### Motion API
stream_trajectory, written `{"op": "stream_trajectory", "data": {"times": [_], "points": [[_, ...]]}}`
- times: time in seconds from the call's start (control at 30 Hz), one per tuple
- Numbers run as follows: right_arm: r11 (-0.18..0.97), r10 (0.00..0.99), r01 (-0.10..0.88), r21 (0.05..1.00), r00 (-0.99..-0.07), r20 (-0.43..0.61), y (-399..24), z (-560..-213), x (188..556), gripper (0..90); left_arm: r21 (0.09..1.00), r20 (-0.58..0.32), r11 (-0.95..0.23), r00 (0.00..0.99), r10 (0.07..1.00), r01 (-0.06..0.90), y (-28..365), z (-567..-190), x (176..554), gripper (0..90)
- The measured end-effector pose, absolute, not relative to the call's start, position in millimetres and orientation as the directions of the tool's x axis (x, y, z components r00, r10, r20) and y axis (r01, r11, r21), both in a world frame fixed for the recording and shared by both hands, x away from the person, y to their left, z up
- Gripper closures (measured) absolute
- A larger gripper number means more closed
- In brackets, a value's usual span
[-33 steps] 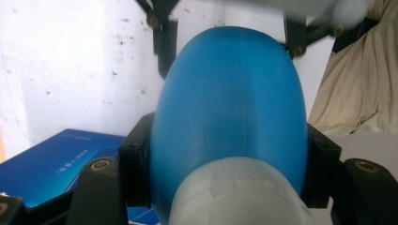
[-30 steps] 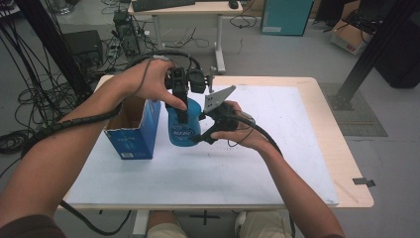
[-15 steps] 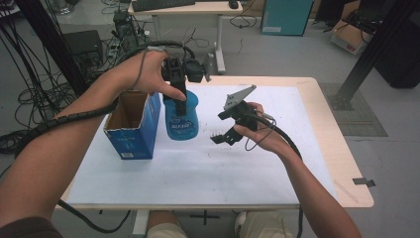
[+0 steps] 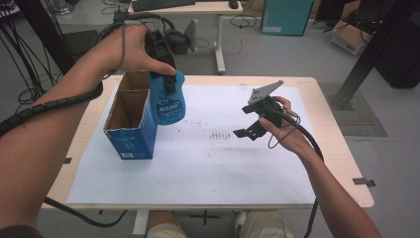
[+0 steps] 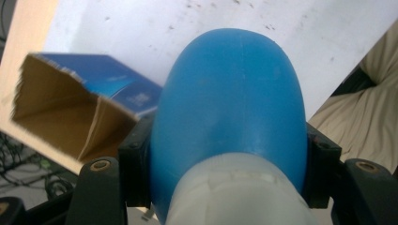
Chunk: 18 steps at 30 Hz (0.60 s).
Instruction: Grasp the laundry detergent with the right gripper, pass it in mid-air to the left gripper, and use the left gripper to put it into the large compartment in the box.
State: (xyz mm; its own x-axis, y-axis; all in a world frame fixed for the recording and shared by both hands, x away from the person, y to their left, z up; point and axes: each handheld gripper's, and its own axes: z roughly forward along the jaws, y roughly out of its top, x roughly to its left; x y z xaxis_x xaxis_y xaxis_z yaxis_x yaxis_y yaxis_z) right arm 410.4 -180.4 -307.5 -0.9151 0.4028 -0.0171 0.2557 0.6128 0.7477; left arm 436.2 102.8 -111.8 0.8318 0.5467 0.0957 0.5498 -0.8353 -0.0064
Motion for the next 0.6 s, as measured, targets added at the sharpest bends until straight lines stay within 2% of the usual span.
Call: {"op": "stream_trajectory", "data": {"times": [0.3,0.6], "points": [[0.619,0.423,0.263,0.740,-0.905,-0.032,-207,-305,417,5.9,0.043,0.123,-0.732,0.723,0.680,0.680,127,-80,441,36.9],[0.608,0.465,0.273,0.745,-0.883,-0.056,-220,-297,416,6.0,0.112,0.146,-0.552,0.536,0.831,0.826,163,-49,448,36.9]]}}
